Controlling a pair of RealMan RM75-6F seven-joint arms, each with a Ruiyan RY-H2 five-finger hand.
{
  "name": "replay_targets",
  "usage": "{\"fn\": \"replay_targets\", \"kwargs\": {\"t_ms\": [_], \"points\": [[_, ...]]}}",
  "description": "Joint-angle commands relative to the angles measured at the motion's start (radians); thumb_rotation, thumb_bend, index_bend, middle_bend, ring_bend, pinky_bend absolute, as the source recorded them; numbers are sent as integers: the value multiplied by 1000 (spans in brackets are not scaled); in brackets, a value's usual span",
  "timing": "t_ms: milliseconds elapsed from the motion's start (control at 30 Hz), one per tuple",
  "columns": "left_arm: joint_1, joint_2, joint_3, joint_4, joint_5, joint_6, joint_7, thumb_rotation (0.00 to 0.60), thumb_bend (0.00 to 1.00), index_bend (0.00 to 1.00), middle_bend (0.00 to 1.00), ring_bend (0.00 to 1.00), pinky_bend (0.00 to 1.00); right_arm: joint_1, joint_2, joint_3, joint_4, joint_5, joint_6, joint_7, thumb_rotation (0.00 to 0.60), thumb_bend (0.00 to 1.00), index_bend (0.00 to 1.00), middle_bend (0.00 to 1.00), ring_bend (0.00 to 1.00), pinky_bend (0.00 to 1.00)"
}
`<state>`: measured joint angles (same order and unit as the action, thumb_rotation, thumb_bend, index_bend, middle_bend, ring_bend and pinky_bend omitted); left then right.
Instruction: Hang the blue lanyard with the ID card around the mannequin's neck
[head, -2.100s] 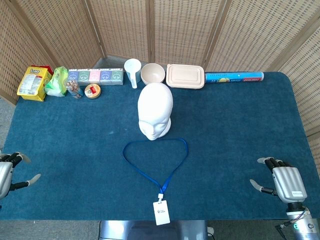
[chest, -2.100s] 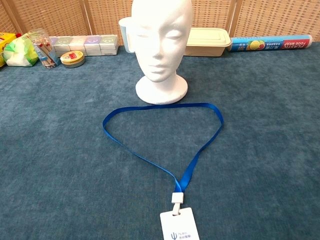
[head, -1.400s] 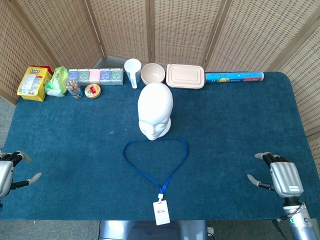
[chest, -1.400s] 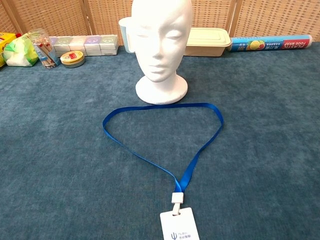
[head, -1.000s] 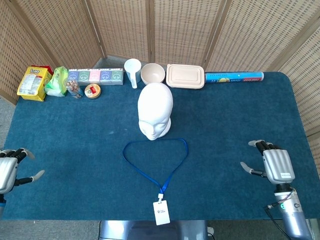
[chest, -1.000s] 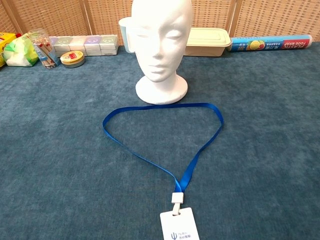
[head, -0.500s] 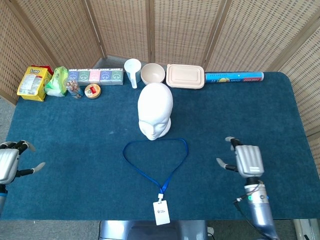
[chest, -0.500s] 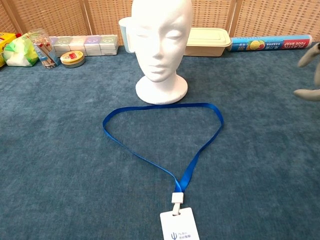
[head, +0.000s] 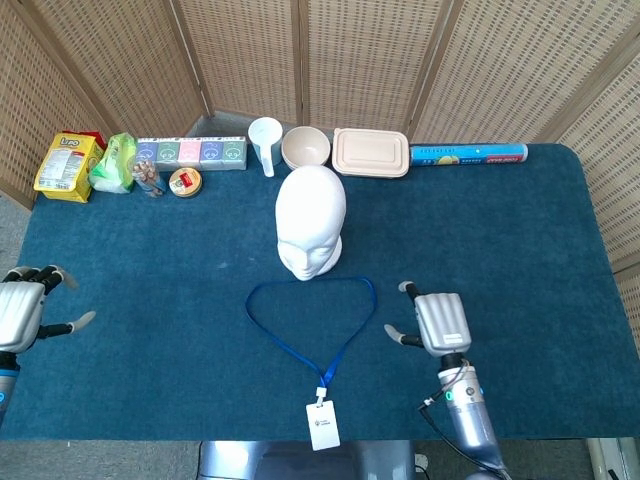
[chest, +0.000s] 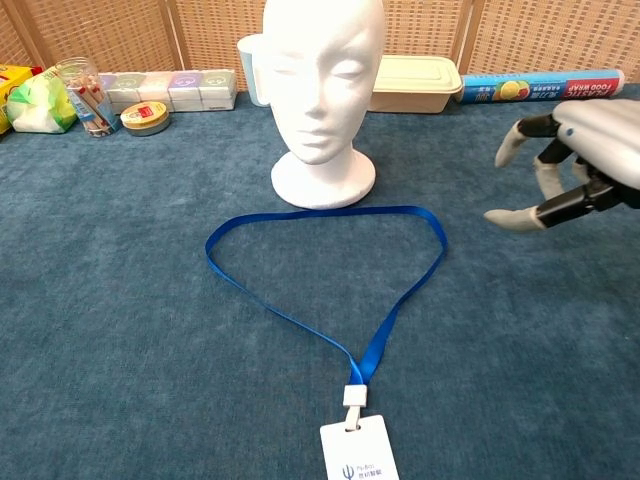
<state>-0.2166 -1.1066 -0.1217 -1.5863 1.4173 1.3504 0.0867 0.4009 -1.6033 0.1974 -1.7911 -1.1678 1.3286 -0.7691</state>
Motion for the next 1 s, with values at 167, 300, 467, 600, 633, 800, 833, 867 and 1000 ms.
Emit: {"fn": "replay_targets", "kwargs": {"t_ms": [167,300,467,600,633,800,833,867,1000], "points": [[-17,4,-5,-2,3,-10,5,421,146,466,418,423,297,53,-57,21,31,78,-31,-72,335,249,322,773,1000,1000],[-24,5,-8,-1,-1,-15,7,414,145,466,418,423,297,78,-86,37,54,122,-39,-100,330,249,322,778,1000,1000],[-30,5,-7,1,-1,-16,9,416,145,466,418,423,297,110,-118,50,89,165,-50,-127,334,249,322,781,1000,1000],[-32,7,-7,2,-6,-17,9,415,145,466,418,423,297,130,-140,59,119,193,-55,-134,332,248,322,786,1000,1000],[-32,7,-8,1,-7,-16,10,415,145,466,418,423,297,135,-147,61,128,199,-55,-135,330,248,322,787,1000,1000],[-36,8,-7,-3,-10,-18,17,412,144,466,418,423,297,159,-177,69,170,223,-60,-140,332,249,326,787,1000,1000],[-36,8,-7,-4,-11,-18,18,413,145,466,418,423,297,165,-183,70,180,228,-61,-144,332,249,327,787,1000,1000],[-37,9,-7,-5,-12,-18,19,413,145,466,418,423,297,170,-189,72,189,234,-64,-146,333,249,327,787,1000,1000],[-38,7,-5,-7,-17,-21,21,414,145,466,418,423,297,193,-208,80,228,261,-77,-158,331,249,329,787,1000,1000]]}}
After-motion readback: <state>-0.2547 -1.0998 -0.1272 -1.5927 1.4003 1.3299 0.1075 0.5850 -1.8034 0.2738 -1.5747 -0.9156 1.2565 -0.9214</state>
